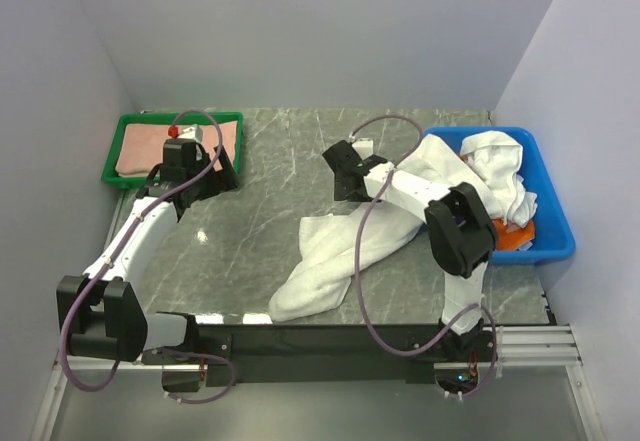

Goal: Fold and stack the towels
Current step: Flatten out the crumpled towel

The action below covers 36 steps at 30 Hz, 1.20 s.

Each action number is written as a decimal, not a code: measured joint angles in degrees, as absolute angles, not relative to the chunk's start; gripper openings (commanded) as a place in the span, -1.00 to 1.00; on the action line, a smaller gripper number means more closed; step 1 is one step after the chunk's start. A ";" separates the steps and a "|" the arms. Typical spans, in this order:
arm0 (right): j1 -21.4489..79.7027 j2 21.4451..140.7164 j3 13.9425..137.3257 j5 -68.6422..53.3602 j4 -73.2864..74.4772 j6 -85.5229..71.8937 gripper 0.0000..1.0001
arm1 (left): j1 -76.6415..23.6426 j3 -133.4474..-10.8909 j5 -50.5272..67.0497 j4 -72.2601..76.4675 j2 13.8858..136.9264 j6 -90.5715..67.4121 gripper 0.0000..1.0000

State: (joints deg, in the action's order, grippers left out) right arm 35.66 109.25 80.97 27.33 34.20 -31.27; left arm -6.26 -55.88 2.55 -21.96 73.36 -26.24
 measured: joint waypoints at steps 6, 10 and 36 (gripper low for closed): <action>33.50 113.65 80.51 27.77 32.64 -39.40 0.36 | -6.35 -55.88 3.20 -21.96 73.43 -26.24 0.89; 31.03 113.97 77.69 25.96 30.59 -42.81 0.11 | -6.37 -55.88 3.44 -21.96 73.73 -26.24 0.89; 50.15 118.61 89.56 7.84 22.92 -29.52 -0.04 | -6.46 -55.88 3.57 -21.96 73.87 -26.24 0.89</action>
State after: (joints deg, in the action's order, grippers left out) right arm 50.15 118.61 89.56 7.84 22.92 -29.52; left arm -6.46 -55.88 3.57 -21.96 73.87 -26.24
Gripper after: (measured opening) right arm 0.349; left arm 0.944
